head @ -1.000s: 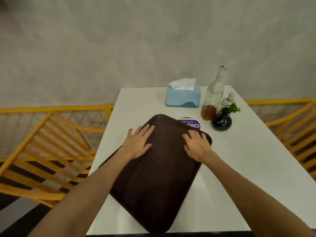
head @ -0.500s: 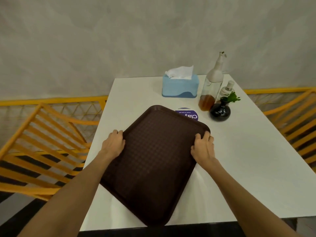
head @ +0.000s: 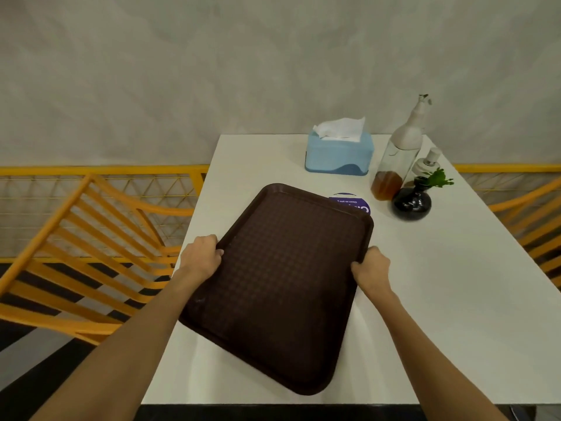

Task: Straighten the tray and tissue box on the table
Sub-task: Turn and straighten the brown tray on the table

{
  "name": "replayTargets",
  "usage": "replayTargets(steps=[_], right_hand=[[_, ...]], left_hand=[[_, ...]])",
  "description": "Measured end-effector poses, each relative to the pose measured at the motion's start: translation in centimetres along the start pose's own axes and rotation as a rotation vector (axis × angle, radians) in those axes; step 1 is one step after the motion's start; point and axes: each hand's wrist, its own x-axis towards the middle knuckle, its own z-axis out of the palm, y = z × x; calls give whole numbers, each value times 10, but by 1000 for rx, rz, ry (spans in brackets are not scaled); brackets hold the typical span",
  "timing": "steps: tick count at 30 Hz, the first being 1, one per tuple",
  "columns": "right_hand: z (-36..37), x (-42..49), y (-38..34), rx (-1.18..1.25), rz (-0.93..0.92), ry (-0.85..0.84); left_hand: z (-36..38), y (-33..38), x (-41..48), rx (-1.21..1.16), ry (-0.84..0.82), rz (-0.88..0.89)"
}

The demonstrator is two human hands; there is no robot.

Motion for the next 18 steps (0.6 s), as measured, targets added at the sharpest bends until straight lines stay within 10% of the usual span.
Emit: replayTargets(steps=[18], right_hand=[[44, 34, -79, -125, -147, -21]], left_hand=[[-16, -46, 2, -199, -13, -184]])
